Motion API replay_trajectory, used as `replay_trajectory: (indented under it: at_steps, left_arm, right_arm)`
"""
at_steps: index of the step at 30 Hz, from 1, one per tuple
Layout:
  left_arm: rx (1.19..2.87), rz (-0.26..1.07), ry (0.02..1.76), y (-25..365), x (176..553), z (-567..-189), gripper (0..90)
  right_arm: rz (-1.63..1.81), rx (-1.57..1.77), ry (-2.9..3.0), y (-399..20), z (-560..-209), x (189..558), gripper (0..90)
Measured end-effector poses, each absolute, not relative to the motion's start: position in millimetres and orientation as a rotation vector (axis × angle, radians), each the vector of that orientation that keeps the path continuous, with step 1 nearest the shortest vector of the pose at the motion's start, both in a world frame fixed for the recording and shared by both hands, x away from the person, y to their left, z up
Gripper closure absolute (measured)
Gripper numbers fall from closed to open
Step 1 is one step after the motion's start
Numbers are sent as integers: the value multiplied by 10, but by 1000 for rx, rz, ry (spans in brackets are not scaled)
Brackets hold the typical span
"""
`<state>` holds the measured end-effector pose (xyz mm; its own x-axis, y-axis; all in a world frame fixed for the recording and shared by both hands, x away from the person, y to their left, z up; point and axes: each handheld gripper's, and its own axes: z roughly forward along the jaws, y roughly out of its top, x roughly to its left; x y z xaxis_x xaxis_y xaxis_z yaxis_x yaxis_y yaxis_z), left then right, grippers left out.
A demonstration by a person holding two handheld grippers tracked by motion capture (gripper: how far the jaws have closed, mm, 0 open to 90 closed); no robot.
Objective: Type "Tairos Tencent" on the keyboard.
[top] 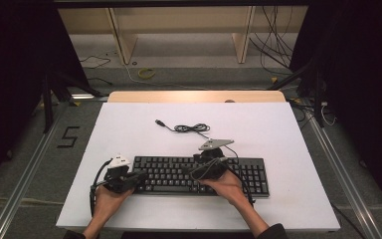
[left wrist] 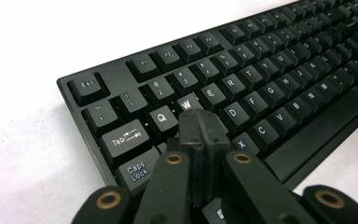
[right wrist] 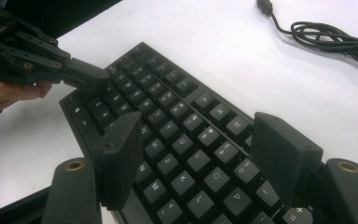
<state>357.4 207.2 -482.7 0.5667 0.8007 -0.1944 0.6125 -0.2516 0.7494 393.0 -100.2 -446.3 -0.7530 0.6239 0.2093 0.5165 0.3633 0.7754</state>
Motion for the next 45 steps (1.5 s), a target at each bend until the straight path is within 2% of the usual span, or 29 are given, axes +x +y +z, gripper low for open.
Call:
replay_trajectory:
  at_steps: [15,16,20,29,37,41,45]
  left_arm:
    - [1961,286,1152,2067,3600,-4846,892]
    - [1950,283,1148,2076,3598,-4839,860]
    - [1930,285,1133,2102,3581,-4799,839]
    - [1887,271,1096,2095,3529,-4751,676]
    - [1830,273,1101,2104,3511,-4743,473]
    - [1821,274,1089,2107,3502,-4735,414]
    - [1809,273,1088,2104,3493,-4731,383]
  right_arm:
    - [1337,1053,2493,-990,-4476,3932,385]
    - [1336,1050,2494,-988,-4478,3932,407]
    - [1340,1043,2496,-984,-4481,3933,436]
    - [1334,1043,2494,-982,-4492,3938,487]
    - [1326,1037,2502,-968,-4513,3942,537]
    - [1325,1039,2503,-968,-4514,3941,573]
    - [1322,1017,2520,-950,-4533,3931,648]
